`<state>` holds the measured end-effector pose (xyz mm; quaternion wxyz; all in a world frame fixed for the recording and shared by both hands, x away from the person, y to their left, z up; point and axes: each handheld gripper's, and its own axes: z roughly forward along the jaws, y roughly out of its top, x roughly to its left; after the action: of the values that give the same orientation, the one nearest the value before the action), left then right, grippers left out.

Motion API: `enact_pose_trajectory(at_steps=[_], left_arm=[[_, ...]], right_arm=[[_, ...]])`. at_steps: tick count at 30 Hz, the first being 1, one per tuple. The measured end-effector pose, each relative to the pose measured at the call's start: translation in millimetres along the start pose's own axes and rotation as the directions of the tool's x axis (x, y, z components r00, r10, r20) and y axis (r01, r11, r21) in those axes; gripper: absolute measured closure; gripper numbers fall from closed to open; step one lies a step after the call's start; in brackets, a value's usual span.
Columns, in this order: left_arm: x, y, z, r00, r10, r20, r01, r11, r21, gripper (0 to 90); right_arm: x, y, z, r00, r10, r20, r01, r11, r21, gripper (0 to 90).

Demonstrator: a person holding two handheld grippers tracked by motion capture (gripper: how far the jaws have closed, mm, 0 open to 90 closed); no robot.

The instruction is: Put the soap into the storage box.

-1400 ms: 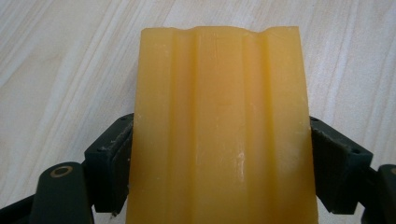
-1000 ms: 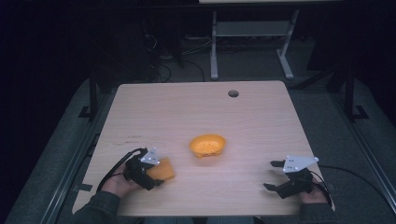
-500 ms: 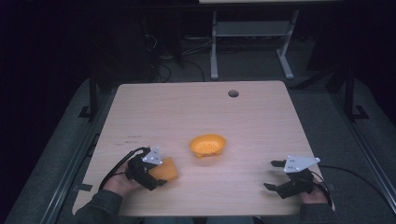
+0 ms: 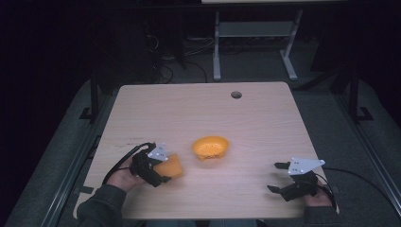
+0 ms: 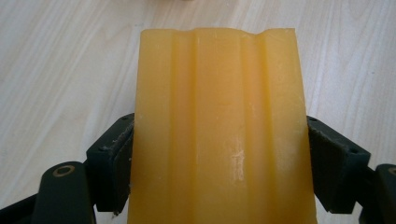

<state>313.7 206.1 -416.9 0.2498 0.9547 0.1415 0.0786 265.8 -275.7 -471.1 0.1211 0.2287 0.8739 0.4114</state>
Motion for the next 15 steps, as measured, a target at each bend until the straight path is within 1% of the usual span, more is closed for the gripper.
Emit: enact_pose_trajectory(at_steps=[9, 14, 15], left_arm=[[4.9, 12.7, -4.3, 0.9997, 0.025, 0.002, -0.025, 0.9997, 0.001, 21.0], [7.7, 20.0, -9.3, 0.9994, 0.034, 0.003, -0.034, 0.999, -0.029, 21.0], [8.1, 21.7, -10.3, 0.9993, 0.038, -0.003, -0.038, 0.9987, -0.033, 21.1]], right_arm=[[-0.4, -0.6, -0.4, 1.0, 0.0, 0.002, 0.0, 1.0, -0.002, 13.5], [-0.6, -0.7, -0.8, 1.0, -0.001, 0.003, 0.001, 1.0, -0.007, 13.5], [-0.6, -0.8, -0.8, 1.0, 0.0, 0.003, 0.0, 1.0, -0.007, 13.5]])
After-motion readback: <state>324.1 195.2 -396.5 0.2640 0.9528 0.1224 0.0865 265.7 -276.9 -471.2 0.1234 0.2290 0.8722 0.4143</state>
